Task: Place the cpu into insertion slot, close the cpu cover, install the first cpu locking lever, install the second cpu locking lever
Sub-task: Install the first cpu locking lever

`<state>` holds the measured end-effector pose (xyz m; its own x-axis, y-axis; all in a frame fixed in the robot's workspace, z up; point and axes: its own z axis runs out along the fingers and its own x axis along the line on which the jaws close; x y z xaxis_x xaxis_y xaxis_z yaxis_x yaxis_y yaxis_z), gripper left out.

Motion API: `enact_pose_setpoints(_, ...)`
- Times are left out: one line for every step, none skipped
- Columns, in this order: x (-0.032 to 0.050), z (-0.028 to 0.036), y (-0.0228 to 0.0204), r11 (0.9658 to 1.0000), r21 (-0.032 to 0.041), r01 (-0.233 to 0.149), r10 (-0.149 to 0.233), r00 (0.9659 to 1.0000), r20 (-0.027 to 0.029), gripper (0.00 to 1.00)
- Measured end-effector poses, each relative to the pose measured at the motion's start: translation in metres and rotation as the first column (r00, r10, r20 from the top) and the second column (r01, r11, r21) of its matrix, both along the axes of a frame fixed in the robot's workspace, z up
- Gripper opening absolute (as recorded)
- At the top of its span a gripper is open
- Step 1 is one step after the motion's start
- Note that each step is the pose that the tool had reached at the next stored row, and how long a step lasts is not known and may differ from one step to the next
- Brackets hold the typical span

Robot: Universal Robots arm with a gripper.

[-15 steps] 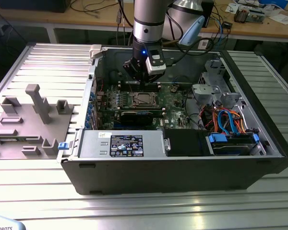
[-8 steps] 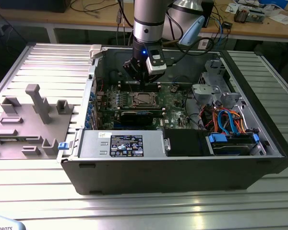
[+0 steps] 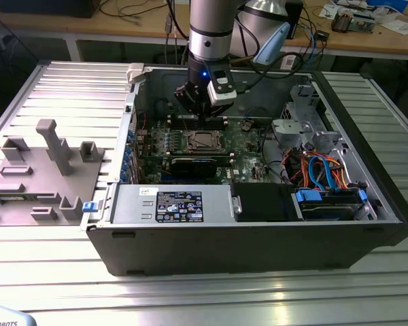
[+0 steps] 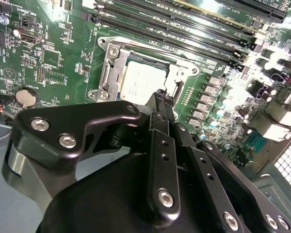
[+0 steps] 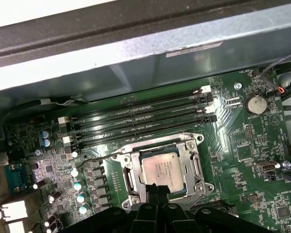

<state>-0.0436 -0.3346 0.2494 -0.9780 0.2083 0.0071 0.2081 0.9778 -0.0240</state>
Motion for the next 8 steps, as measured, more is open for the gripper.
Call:
enact_pose_setpoints(0.0,0.0,0.0,1.0,0.0,-0.003,0.003,1.0,0.0,0.11)
enact_pose_setpoints(0.0,0.0,0.0,1.0,0.0,-0.005,0.005,1.0,0.0,0.11)
enact_pose_setpoints(0.0,0.0,0.0,1.0,0.0,-0.007,0.007,1.0,0.0,0.11)
enact_pose_setpoints(0.0,0.0,0.0,1.0,0.0,-0.008,0.008,1.0,0.0,0.11)
enact_pose_setpoints(0.0,0.0,0.0,1.0,0.0,-0.01,0.01,1.0,0.0,0.11)
enact_pose_setpoints(0.0,0.0,0.0,0.9999,0.0,-0.011,0.011,0.9999,0.0,0.11)
enact_pose_setpoints(0.0,0.0,0.0,0.9999,0.0,-0.014,0.014,0.9999,0.0,0.11)
enact_pose_setpoints(0.0,0.0,0.0,0.9999,0.0,-0.016,0.016,0.9999,0.0,0.11)
